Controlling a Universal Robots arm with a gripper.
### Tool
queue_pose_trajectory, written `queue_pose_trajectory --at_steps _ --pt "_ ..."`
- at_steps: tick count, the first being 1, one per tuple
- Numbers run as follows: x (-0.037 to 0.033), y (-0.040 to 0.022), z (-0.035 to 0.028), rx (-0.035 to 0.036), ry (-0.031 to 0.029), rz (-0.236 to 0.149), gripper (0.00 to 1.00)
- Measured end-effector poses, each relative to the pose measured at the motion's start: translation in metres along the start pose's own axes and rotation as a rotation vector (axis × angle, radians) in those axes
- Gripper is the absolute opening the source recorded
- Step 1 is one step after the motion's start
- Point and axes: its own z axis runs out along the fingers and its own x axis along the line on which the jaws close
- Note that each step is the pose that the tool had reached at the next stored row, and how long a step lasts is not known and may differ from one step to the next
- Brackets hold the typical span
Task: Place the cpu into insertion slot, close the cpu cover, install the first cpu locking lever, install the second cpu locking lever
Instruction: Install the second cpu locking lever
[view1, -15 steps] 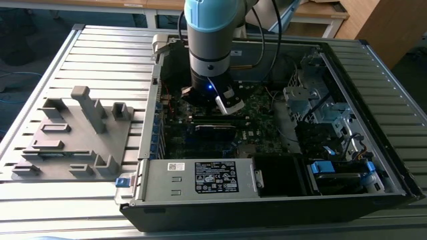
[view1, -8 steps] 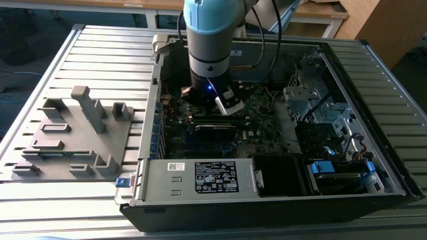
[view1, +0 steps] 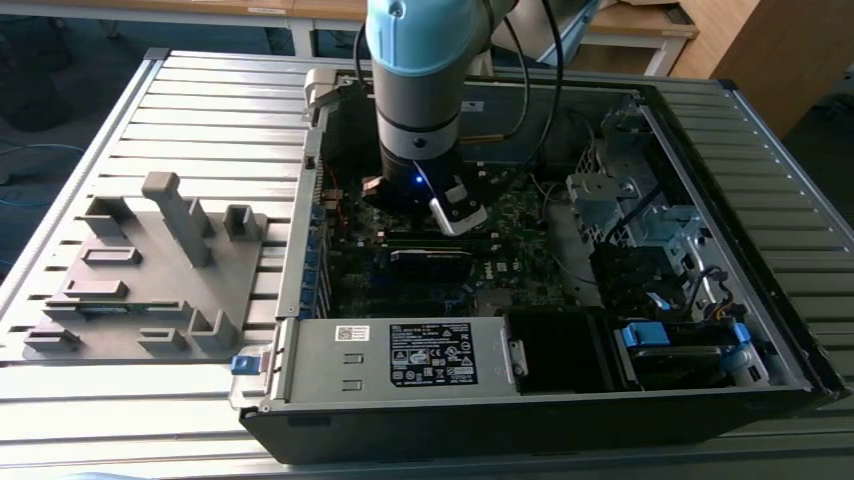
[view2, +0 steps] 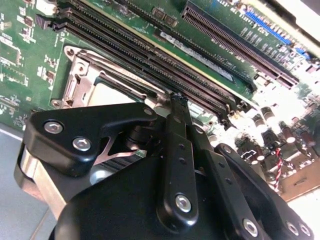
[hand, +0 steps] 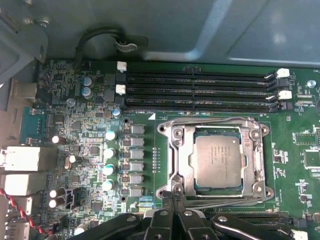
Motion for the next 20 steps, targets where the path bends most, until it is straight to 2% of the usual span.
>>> queue_pose_trajectory --at_steps 8,13,20 --pt "0.0001 -0.0006 0.0001 -0.0234 -0.0004 0.001 0.11" --pt "0.0003 -0.002 0.0004 -0.0289 -0.0005 0.002 0.11" --pt "0.0023 -0.003 0.0008 -0.0425 -0.0015 0.002 0.11"
